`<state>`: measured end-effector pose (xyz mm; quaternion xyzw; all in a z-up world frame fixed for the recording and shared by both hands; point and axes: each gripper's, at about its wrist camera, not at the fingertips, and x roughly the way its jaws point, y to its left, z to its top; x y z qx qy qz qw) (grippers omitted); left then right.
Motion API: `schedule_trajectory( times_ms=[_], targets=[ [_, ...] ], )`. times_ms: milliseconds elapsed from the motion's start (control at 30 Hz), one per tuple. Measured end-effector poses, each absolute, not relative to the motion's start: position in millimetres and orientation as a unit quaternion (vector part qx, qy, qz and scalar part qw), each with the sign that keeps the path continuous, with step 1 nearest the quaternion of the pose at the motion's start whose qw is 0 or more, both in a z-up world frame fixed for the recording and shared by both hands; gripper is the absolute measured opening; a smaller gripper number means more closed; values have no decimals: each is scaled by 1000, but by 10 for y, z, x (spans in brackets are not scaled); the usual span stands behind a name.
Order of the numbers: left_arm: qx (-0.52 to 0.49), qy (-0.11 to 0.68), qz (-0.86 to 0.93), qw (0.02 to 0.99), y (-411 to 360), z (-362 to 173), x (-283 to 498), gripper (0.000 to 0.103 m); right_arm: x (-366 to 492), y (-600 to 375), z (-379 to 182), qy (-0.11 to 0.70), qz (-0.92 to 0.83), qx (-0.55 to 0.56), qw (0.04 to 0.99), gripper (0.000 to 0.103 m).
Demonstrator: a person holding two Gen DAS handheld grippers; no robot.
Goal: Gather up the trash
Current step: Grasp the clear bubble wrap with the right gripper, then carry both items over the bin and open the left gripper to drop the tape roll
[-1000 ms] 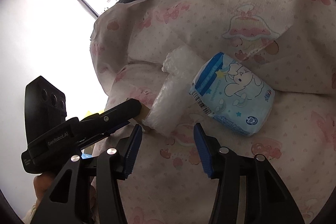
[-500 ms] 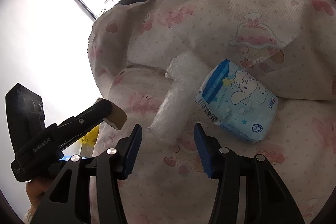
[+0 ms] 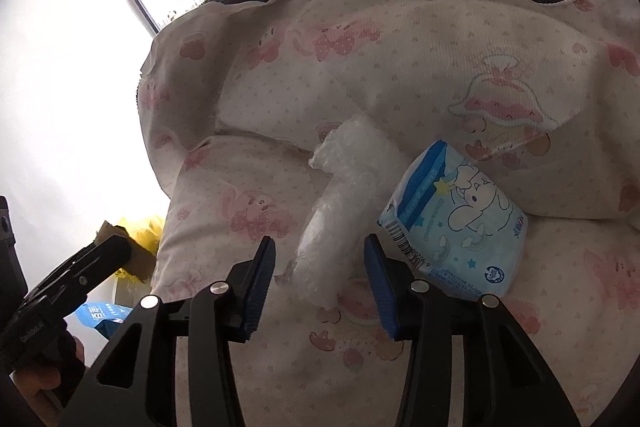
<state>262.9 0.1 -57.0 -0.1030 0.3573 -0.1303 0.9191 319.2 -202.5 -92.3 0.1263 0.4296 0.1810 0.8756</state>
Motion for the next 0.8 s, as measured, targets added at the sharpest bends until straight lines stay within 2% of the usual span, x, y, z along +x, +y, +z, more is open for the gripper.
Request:
schedule_trajectory(
  times_ms=[33,133,467,800],
  targets=[
    [-102,357,-129,919,34,-565,2610,54,3201,-2014,-930,432,176,123,876,37],
    [-93,356,-121,922,143,-544,2553,54,3209,-1965,-942,434,165,112,878,35],
    [-77,386,-75,916,634,-601,2416,54,3061,-1610,-710,411,191,92,887,34],
    [-59,450,-36,890,1062,-941,2275,54,2759,-836,-336,362,269,32,892,34]
  ],
)
